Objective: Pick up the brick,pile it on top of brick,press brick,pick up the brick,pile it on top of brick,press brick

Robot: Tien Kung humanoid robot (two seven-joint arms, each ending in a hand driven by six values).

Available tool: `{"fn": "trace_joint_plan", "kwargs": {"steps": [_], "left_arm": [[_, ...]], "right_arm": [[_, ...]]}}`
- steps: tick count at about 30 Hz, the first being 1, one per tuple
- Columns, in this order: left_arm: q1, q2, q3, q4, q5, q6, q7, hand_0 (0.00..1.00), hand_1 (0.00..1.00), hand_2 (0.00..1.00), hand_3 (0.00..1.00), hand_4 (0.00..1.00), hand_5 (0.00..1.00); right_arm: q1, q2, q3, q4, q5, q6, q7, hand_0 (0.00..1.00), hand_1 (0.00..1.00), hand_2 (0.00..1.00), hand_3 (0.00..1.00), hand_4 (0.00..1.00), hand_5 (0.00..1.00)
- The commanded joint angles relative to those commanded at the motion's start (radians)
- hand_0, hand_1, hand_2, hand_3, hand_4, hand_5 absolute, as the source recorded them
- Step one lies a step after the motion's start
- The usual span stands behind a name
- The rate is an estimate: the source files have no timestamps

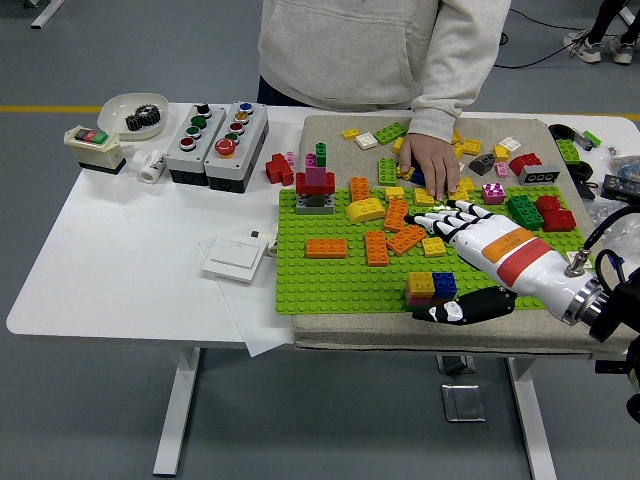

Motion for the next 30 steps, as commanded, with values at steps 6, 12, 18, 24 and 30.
{"fn": "trace_joint_plan", "kwargs": {"steps": [6,12,18,24,30], "left_arm": [[-0.002,-0.001,0.0,0.0,0.001,0.0,-0.001,0.696,0.729,0.745,0.596,0.69,0.665],[-0.003,-0.002,0.004,0.0,-0.004,0.001,-0.002,0.695,0.728,0.745,0.596,0.69,0.664],[-0.004,-0.003,0.004,0.0,-0.006,0.001,-0.002,0.695,0.729,0.745,0.596,0.689,0.663],[-0.006,-0.004,0.005,-0.001,-0.007,0.001,-0.002,0.694,0.73,0.745,0.596,0.689,0.663],[-0.006,-0.005,0.003,-0.001,-0.004,0.0,0.0,0.694,0.73,0.745,0.595,0.687,0.662]], "right_arm": [[-0.019,-0.004,-0.024,0.0,-0.029,-0.02,0.063,0.965,0.821,0.828,0.817,0.998,0.792],[-0.019,0.005,-0.042,0.0,-0.057,-0.029,0.074,0.959,0.814,0.822,0.81,0.998,0.787],[-0.01,0.018,-0.055,-0.005,-0.068,-0.052,0.089,0.953,0.805,0.818,0.806,0.998,0.782],[0.013,0.034,-0.084,-0.066,-0.092,-0.072,0.112,0.951,0.794,0.799,0.791,0.998,0.775],[0.035,0.051,-0.11,-0.123,-0.12,-0.082,0.126,0.953,0.793,0.794,0.794,0.998,0.77]]}}
